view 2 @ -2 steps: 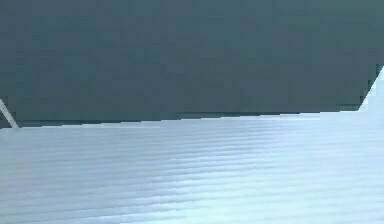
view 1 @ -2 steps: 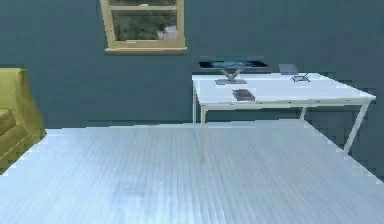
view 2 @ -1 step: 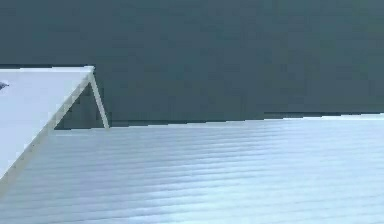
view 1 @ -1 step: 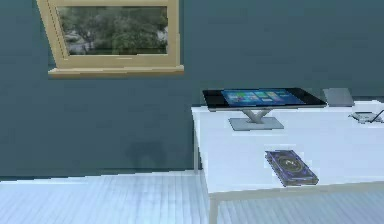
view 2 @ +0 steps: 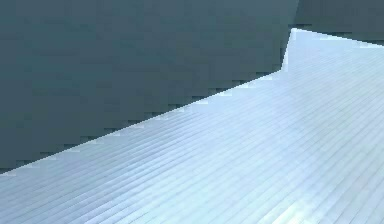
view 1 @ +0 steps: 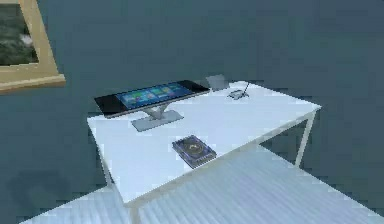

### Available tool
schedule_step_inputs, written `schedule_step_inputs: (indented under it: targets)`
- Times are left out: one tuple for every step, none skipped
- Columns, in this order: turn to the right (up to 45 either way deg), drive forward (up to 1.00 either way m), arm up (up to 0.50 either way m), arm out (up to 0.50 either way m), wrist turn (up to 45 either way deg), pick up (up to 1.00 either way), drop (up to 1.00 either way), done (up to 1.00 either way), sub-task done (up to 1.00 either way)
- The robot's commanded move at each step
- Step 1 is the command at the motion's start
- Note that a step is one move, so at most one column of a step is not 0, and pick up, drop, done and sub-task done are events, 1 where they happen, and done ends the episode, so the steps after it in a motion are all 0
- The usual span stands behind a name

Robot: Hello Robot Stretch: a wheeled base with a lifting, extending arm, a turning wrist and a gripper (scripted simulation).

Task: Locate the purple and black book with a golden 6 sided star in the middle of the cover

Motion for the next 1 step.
schedule_step_inputs:
  targets:
    - [0.0,0.00,0.00,0.00,0.0,0.00,0.00,1.00,0.00]
